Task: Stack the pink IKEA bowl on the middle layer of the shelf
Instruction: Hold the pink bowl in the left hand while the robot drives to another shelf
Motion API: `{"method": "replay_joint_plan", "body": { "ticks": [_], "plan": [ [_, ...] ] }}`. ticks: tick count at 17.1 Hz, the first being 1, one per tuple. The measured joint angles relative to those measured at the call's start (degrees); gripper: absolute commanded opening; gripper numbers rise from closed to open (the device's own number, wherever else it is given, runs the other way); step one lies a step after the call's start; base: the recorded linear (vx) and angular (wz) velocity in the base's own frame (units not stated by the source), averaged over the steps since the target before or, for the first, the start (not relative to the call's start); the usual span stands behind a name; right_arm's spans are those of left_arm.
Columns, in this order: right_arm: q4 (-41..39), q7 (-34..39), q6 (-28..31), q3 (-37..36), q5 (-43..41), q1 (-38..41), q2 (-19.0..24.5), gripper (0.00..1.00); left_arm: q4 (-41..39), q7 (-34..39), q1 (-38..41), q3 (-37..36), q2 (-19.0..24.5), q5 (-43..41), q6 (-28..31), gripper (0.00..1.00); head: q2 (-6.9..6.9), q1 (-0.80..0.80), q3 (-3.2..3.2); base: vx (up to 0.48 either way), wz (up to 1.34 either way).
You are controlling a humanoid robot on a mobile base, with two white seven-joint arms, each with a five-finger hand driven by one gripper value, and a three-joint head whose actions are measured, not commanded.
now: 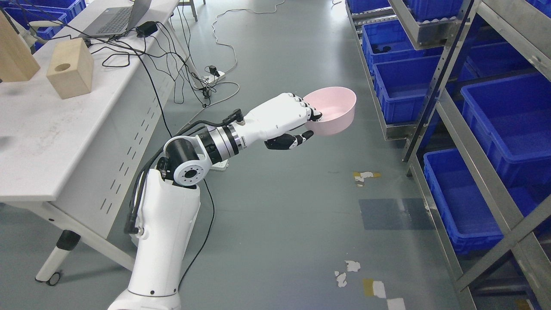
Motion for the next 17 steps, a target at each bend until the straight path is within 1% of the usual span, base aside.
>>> {"method": "replay_joint_plan", "body": {
  "ticks": [10,17],
  "plan": [
    [0.0,0.0,0.0,0.0,0.0,0.0,0.0,1.0,-0.1,0.1,-1.0,-2.9,0.0,3.1,-2.6,0.04,0.0,0.0,0.0,0.171,0.02],
    [0.0,0.2,0.0,0.0,0.0,0.0,0.0,1.0,-0.2,0.1,-1.6,-5.0,0.0,4.7,-3.5,0.04,0.0,0.0,0.0,0.129,-0.26]
  ]
}}
